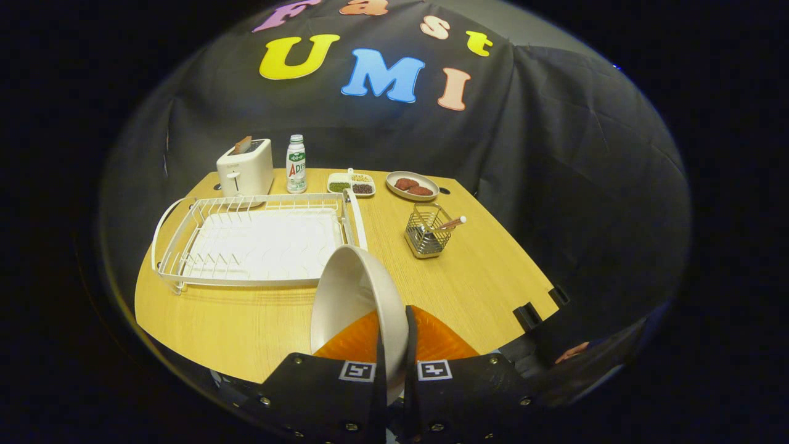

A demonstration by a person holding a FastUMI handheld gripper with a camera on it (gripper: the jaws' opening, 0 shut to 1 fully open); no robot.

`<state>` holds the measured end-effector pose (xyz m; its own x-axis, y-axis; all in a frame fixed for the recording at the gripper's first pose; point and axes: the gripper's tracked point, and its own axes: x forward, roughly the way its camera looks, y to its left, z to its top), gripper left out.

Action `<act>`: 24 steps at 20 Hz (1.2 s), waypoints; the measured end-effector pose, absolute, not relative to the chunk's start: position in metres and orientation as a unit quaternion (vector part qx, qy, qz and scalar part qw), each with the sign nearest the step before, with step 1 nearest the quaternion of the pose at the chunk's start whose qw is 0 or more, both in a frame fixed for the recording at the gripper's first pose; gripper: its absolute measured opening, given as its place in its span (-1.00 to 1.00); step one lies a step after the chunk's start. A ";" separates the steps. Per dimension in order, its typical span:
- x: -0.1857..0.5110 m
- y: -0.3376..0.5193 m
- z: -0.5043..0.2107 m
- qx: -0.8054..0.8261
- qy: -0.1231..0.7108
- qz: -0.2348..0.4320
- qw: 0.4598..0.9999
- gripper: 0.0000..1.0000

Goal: Take the plate from the dish rack, then take the spoon from the basket and place it into the plate.

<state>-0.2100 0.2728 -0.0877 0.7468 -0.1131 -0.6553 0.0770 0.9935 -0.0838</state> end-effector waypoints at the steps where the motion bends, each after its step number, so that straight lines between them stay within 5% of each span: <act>1: -0.210 0.273 -0.092 -0.015 0.357 -0.051 0.933 -0.79; 24: -0.210 0.299 -0.194 0.284 0.431 -0.017 0.856 -0.74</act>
<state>-0.2104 0.2995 -0.1935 0.6274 0.2151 -0.7484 0.2743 0.8384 0.4710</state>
